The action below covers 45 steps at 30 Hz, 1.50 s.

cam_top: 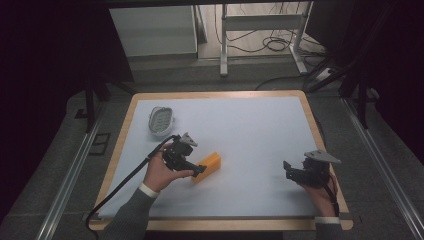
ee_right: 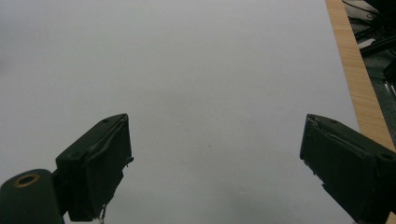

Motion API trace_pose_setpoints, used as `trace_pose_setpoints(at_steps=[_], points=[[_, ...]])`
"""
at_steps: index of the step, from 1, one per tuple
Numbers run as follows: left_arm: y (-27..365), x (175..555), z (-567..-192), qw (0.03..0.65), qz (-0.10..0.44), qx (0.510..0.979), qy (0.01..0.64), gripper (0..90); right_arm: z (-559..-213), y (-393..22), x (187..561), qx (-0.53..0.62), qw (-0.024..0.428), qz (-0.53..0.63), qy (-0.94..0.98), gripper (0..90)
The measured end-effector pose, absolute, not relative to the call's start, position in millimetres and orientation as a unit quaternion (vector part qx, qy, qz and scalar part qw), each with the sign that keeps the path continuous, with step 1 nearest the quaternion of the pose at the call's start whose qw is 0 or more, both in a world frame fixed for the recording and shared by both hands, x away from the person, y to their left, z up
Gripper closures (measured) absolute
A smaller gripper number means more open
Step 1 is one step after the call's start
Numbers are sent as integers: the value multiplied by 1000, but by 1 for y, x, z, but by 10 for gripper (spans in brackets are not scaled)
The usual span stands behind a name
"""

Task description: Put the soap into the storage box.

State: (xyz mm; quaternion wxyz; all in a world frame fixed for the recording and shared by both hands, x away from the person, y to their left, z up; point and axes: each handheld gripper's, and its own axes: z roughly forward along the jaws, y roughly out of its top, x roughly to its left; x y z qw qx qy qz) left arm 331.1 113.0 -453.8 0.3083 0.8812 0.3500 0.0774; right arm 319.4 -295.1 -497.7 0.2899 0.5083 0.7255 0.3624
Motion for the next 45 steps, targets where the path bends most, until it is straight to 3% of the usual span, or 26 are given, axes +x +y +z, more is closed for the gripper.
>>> trace_pose_setpoints(at_steps=[12,19,24,27,30,45], points=[[96,337,-475,286,80,886,356,235,-500,-295,321,513,286,355,728,90],[86,338,-488,283,68,888,356,342,-502,-297,322,522,284,351,724,90],[83,340,-493,281,62,889,357,493,-502,-298,322,522,285,351,723,90],[81,341,-496,276,55,890,359,513,-501,-299,322,524,285,351,722,90],[82,343,-496,270,58,890,363,588,-502,-298,322,522,286,350,724,90],[88,347,-491,278,43,889,361,611,-501,-299,321,521,288,350,723,90]])
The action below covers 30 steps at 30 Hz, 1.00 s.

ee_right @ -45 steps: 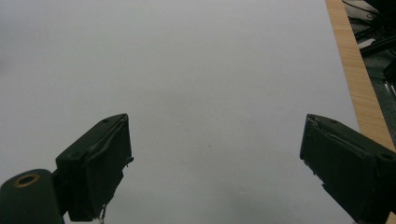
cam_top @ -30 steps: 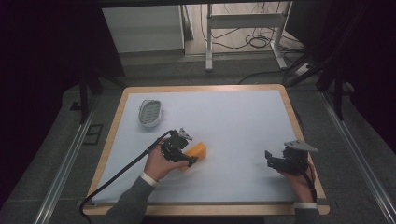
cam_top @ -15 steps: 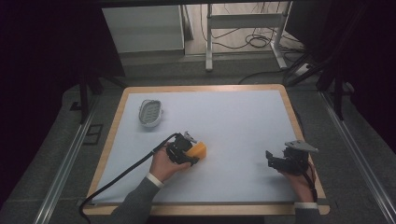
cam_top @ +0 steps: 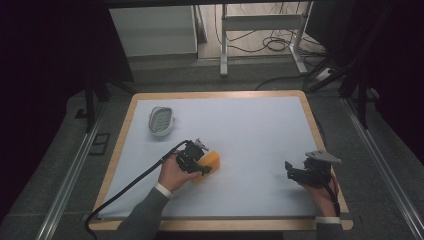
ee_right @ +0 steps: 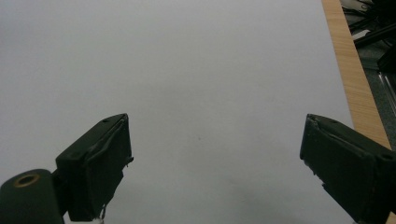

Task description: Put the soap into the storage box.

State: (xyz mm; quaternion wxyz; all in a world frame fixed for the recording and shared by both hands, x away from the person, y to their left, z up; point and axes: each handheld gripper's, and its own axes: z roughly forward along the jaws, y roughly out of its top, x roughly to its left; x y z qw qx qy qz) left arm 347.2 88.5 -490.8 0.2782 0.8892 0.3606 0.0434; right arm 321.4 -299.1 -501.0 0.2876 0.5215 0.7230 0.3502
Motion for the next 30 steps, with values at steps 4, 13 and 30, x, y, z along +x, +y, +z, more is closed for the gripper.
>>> trace_pose_setpoints(at_steps=[4,13,30], points=[[94,347,-484,292,40,886,358,611,-501,-299,321,520,289,350,724,90],[103,349,-473,305,30,882,359,611,-501,-299,321,521,290,348,723,90],[122,345,-468,328,37,868,370,611,-500,-301,320,522,290,352,721,90]])
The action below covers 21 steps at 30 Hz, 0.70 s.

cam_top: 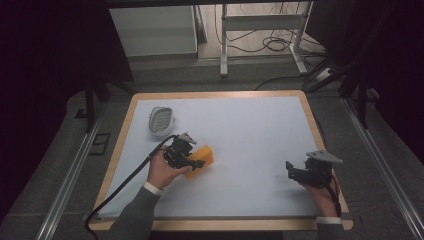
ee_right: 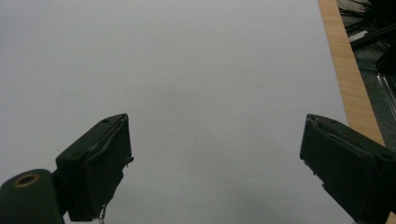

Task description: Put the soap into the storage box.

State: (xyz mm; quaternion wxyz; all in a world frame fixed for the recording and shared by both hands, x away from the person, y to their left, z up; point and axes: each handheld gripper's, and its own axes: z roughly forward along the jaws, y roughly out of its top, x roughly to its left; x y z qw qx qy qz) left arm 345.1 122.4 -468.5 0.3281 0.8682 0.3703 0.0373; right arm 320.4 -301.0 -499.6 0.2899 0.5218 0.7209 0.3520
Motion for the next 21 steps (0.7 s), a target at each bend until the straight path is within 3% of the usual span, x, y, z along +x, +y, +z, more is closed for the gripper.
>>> trace_pose_setpoints(at_steps=[21], points=[[152,344,-450,355,56,847,392,611,-500,-300,320,521,288,352,722,90]])
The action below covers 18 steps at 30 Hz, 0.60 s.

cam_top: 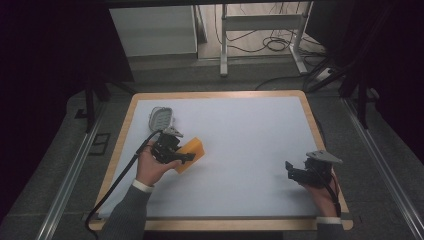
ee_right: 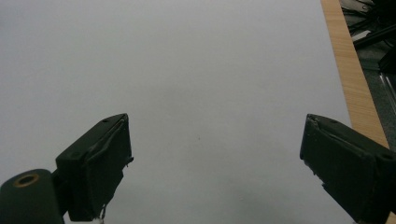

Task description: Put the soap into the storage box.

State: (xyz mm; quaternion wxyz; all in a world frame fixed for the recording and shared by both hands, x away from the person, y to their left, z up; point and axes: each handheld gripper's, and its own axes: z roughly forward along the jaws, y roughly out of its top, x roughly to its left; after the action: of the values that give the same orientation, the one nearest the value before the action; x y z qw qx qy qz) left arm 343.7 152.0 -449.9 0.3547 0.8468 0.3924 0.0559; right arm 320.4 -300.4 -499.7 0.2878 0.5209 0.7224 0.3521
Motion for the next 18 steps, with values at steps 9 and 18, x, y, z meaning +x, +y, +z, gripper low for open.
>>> trace_pose_setpoints(at_steps=[9,18], points=[[158,342,-441,360,72,843,393,611,-500,-301,320,522,288,352,722,90],[165,345,-433,365,86,838,396,611,-500,-301,320,520,289,349,724,91]])
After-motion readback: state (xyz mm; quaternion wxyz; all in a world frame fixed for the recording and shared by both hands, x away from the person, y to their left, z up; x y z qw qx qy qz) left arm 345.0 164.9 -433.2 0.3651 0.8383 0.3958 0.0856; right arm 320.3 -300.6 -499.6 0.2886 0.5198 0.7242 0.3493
